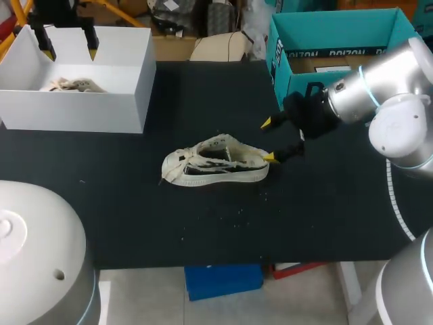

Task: Take the shoe out of the shoebox, open the shoe tongue, remove and reinsert the insole, then place the shoe into the shoebox

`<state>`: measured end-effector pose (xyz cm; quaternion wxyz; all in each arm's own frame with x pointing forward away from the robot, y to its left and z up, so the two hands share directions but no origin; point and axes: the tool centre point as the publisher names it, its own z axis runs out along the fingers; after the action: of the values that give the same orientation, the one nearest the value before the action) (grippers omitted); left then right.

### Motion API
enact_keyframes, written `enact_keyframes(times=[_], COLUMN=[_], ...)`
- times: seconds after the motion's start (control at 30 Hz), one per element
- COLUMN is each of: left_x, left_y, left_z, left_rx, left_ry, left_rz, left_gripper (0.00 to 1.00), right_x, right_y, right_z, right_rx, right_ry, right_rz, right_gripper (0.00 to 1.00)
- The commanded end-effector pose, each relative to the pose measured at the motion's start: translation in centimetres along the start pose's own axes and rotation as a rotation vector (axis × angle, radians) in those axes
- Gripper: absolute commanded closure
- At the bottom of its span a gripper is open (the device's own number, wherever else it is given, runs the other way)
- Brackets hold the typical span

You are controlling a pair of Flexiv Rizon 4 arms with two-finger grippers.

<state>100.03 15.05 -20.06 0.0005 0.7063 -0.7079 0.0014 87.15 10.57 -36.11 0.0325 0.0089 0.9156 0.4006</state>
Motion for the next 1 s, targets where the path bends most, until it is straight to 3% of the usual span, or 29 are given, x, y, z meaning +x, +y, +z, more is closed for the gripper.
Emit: enact_keyframes(times=[0.03, 0.63, 1.0], left_x=[0.0, 0.0, 0.0], left_y=[0.0, 0.0, 0.0], left_z=[0.0, 0.0, 0.0], left_rx=[-0.001, -0.001, -0.001], left_ry=[-0.001, -0.001, -0.001], left_rz=[-0.001, -0.001, -0.001], left_gripper=[0.0, 0.0, 0.0], right_x=[-0.2, -0.3, 1.2], right_y=[-1.0, -2.9, -3.2], right_z=[1.0, 4.6, 6.1], right_rx=[-0.069, -0.124, -0.16], right_ry=[0.008, 0.043, 0.053], right_rz=[-0.005, 0.021, 0.053], right_gripper=[0.0, 0.0, 0.0])
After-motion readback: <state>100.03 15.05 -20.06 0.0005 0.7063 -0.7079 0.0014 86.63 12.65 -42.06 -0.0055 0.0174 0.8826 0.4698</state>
